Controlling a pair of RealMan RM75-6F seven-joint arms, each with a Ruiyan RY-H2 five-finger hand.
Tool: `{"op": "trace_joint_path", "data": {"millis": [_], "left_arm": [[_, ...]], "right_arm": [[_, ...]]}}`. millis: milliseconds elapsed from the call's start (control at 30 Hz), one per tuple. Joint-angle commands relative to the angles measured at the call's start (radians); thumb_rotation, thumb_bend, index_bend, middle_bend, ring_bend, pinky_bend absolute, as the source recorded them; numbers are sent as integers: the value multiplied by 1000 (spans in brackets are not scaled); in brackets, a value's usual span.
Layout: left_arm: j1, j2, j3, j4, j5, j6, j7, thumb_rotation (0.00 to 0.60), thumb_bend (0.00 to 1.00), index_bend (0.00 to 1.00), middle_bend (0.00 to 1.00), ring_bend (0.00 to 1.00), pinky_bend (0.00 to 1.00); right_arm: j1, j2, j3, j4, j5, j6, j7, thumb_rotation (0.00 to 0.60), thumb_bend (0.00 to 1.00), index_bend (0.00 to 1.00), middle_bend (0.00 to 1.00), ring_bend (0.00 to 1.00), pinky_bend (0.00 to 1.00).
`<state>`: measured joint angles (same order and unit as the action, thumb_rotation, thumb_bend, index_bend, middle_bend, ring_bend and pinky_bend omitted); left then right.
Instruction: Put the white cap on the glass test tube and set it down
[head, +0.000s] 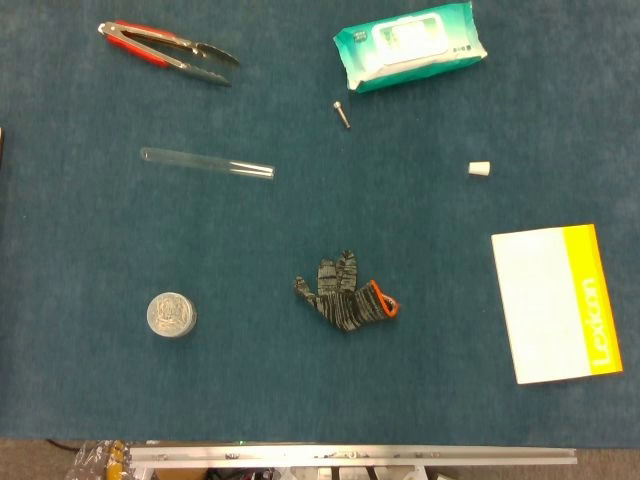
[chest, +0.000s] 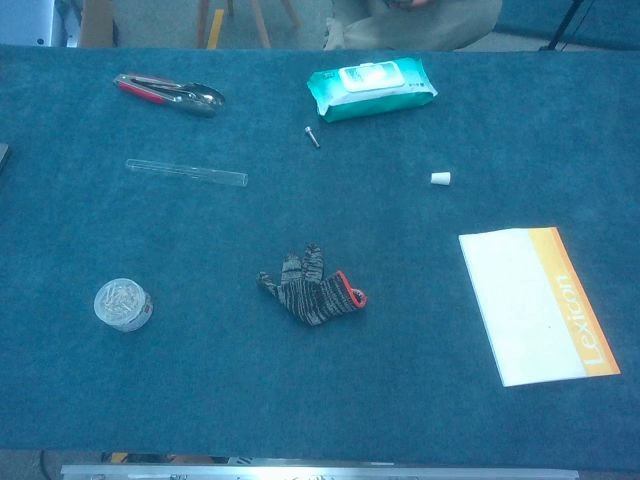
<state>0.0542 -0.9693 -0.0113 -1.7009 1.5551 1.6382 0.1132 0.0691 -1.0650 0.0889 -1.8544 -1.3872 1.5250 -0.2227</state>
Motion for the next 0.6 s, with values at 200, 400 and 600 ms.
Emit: {"op": "trace_joint_path", "data": {"millis": [200, 400, 600], "left_arm": [[4, 2, 3, -6, 5, 5, 6, 549, 342, 194, 146, 12, 74], [10, 9, 1, -5, 4, 15, -7, 548, 342, 194, 146, 12, 74], [19, 12, 2, 3, 2, 26, -24, 548, 342, 194, 146, 12, 74]], "right_arm": [[11, -5, 6, 3, 0, -21, 8, 600, 0, 214, 187, 66, 234], [50, -8, 20, -12, -32, -55, -26, 600, 0, 214, 187, 66, 234], [157, -63, 74, 10, 42, -180, -125, 600, 0, 214, 187, 66, 234]]}}
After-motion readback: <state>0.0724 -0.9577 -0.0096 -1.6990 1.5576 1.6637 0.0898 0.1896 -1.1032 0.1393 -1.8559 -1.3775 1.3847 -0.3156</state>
